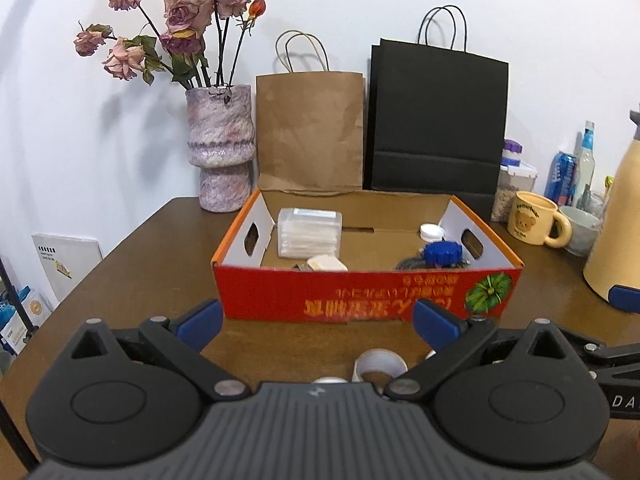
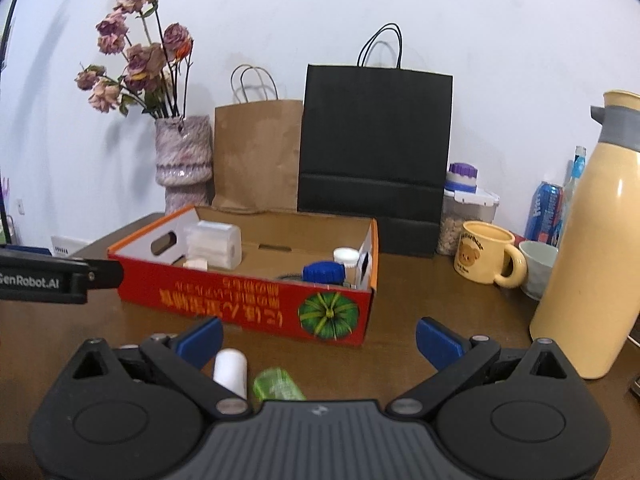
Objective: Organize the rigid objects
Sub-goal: 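Close the right gripper around the green spray bottle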
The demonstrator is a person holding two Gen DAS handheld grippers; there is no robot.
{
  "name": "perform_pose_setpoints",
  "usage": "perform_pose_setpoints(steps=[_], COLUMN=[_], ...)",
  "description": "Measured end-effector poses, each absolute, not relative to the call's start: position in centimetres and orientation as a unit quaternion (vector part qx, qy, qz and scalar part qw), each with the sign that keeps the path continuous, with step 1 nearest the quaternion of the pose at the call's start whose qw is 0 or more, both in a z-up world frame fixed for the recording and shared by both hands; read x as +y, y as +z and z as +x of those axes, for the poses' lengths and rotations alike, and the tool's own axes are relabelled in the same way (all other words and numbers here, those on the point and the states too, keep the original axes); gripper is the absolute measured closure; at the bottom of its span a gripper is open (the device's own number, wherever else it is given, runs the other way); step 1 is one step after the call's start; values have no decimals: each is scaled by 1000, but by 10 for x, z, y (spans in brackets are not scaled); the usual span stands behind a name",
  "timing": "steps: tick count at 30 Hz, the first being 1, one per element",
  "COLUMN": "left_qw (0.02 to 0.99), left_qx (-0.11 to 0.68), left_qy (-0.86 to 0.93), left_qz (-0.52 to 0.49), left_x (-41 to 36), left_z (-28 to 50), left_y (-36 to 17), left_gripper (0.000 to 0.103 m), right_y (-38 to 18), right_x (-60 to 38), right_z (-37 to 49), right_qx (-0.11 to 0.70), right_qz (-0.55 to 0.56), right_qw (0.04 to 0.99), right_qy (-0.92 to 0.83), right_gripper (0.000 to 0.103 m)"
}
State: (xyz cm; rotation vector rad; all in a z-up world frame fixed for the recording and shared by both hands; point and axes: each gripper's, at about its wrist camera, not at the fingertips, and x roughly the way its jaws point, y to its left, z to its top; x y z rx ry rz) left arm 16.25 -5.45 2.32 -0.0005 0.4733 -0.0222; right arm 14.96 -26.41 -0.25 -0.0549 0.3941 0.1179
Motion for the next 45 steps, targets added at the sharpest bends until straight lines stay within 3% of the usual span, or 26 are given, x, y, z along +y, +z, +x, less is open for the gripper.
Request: perform_pose_setpoints(steps=[18, 32, 38, 45], left_qw=[961, 956, 954, 953], left_qx=[273, 292, 299, 303], left_qy=[-36, -19, -18, -21], left_qz=[20, 3, -6, -10], left_x=[-67, -57, -51, -49], left_z=[132, 143, 149, 152], left_y=[-15, -32, -34, -35], left_gripper=[0, 0, 0, 0], right_y=[-36, -58, -63, -61], right_x=[-273, -270, -262, -258], right_z=[120, 162, 181, 187], right_qx=[245, 287, 295, 297], right_qz=[-96, -103, -110, -83], right_qw=[962, 946, 940, 938], right_qy=[70, 108, 134, 159], right_gripper=[0, 3, 21, 68])
